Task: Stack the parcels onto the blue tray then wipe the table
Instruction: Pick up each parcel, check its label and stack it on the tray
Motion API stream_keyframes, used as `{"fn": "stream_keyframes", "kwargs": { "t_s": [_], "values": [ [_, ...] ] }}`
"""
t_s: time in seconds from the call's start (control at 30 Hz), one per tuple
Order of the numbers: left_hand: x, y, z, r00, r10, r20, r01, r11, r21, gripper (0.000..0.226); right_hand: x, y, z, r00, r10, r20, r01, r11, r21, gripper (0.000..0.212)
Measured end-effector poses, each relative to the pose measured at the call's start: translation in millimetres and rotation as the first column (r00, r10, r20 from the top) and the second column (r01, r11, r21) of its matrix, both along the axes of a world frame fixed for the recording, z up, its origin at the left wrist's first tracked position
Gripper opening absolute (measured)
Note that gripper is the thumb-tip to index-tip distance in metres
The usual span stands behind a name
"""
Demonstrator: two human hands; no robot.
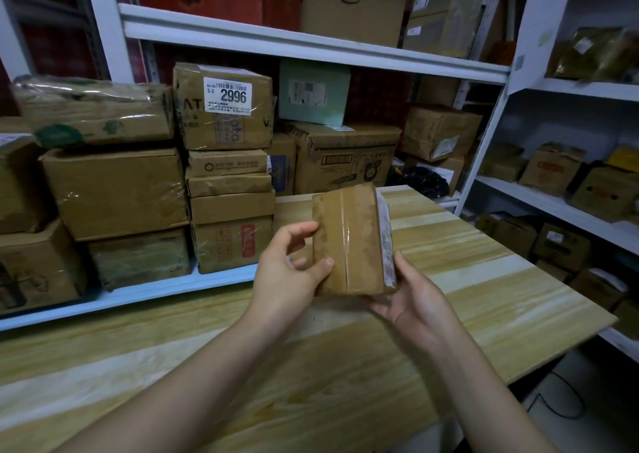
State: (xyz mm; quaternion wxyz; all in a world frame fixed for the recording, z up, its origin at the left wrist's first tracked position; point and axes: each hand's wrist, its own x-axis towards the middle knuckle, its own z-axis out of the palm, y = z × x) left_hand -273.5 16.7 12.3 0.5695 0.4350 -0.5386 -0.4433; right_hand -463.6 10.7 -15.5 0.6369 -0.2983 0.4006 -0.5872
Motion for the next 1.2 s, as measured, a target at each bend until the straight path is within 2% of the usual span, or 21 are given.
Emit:
{"fn": "stream_keyframes", "kwargs": {
  "t_s": [0.23, 0.4, 0.5, 0.63, 0.8, 0.93, 1.2],
  "values": [
    [4, -3, -5, 0.991, 0.086, 0.100, -0.090, 0.995, 0.037, 0.038, -1, -3, -2, 0.998, -0.047, 0.034, 0.048, 0.997, -0.057, 0.044],
    [3, -9, -8, 0.996, 0.080, 0.025, -0.082, 0.992, 0.101, 0.027, 0, -2, -2, 0.999, -0.015, 0.042, 0.019, 0.996, -0.083, 0.048],
    [2, -10, -9, 0.997, 0.082, -0.002, -0.081, 0.989, 0.124, 0.025, 0, -2, -2, 0.999, -0.030, 0.033, 0.032, 0.997, -0.077, 0.035],
    [0, -11, -7, 0.994, 0.075, -0.079, -0.063, 0.987, 0.149, 0.022, -1, -1, -3, 1.000, -0.026, -0.005, 0.026, 0.997, -0.079, 0.036],
    [-2, -10, -4, 0.989, 0.080, -0.123, -0.058, 0.982, 0.178, 0.014, -3, -3, -6, 1.000, -0.011, 0.014, 0.012, 0.999, -0.052, 0.027],
    [-3, -8, -2, 0.988, 0.084, -0.128, -0.057, 0.977, 0.206, 0.027, -6, -2, -8, 0.999, 0.017, 0.039, -0.015, 0.999, -0.046, 0.026],
    [-1, -4, 2, 0.994, 0.027, -0.107, -0.005, 0.979, 0.204, 0.034, -5, 1, -6, 0.996, -0.015, 0.093, 0.023, 0.996, -0.084, 0.023]
  ]
}}
